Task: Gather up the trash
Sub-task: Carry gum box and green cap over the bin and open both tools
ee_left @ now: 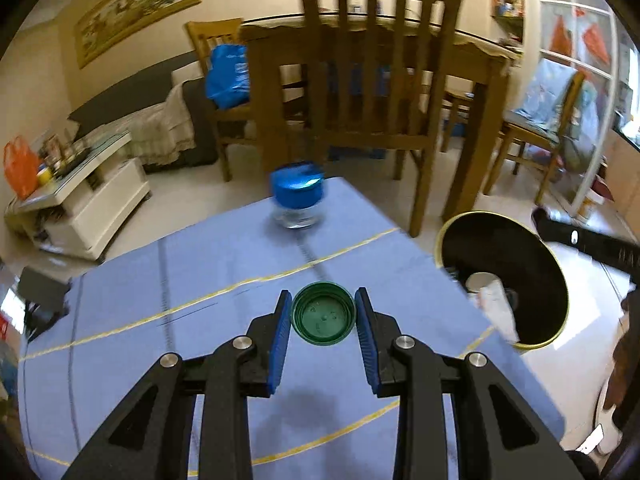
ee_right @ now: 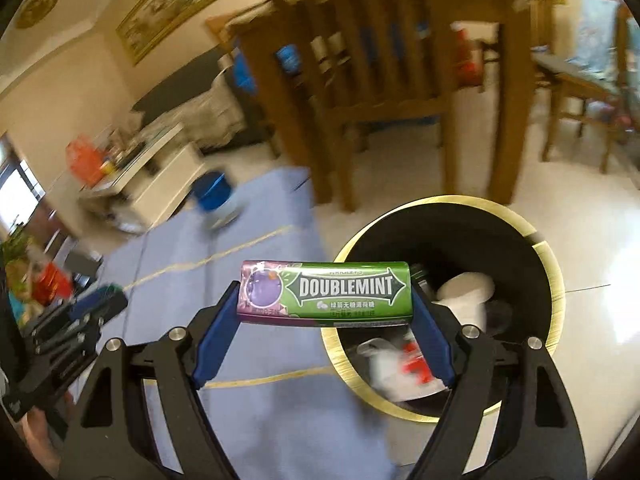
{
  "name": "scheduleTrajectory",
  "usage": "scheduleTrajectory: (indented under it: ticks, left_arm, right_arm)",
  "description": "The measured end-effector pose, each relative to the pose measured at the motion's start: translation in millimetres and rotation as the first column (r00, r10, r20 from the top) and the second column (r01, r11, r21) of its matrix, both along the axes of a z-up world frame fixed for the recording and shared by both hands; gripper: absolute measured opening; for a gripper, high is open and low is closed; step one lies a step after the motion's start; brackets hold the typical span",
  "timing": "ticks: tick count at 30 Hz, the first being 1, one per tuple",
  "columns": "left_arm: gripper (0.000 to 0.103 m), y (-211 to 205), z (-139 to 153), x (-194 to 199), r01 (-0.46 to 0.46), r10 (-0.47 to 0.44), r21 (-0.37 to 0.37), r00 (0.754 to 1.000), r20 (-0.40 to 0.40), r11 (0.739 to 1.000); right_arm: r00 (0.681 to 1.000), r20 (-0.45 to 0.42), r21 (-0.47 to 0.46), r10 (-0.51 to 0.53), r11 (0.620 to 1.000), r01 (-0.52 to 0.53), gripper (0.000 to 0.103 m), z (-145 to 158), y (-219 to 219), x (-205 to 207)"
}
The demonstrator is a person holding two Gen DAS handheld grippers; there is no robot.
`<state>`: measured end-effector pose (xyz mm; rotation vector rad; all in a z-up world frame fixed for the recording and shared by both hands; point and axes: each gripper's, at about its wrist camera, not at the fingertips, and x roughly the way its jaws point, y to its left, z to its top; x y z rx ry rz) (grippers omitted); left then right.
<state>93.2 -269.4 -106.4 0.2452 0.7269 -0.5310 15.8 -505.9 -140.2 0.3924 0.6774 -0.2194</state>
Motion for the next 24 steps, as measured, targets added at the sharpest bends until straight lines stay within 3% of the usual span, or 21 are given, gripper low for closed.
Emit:
scheduleTrajectory:
  ticks: [3, 8, 10, 12, 16, 18, 24]
  left_arm:
    - [0.03, -20, 0, -4, 0.03, -0.03, 0.007, 1.0, 0.002, 1.0]
    - [0.03, -51, -1, -11, 0.074, -0.074, 0.023, 0.997, 0.007, 0.997]
    - [0.03, -60, -2, -12, 0.086, -0.086, 0.034, 0.996, 0.008, 0.996]
    - [0.03, -65, -3, -14, 0.097, -0.097, 0.038, 0.995, 0.006, 0.995]
    - [0.03, -84, -6, -18, 0.123, -0.124, 0.052, 0.992, 0.006, 0.991]
    - [0.03, -92, -7, -19, 0.136, -0.136, 0.051, 0.991, 0.001, 0.989]
    - [0.03, -140, -10, -27, 0.209, -0.209, 0.067, 0.978, -0.003, 0.976]
  right_arm:
    - [0.998, 0.001, -0.008, -0.058, 0.998, 0.058, 0.079, 0, -29, -5]
    - [0.984, -0.093, 0.03, -0.151, 0.988, 0.154, 0.08, -37, -68, 5]
    - [0.973, -0.113, 0.057, -0.202, 0.976, 0.209, 0.088, -51, -80, 3]
    - [0.971, -0.103, 0.104, -0.216, 0.968, 0.227, 0.088, -58, -87, -1]
    - [0.955, 0.005, 0.146, -0.296, 0.945, 0.292, 0.09, -50, -92, -26]
    - [0.918, 0.089, 0.191, -0.388, 0.911, 0.366, 0.098, -42, -96, -51]
    - [0.844, 0.179, 0.29, -0.505, 0.847, 0.445, 0.098, -47, -111, -92]
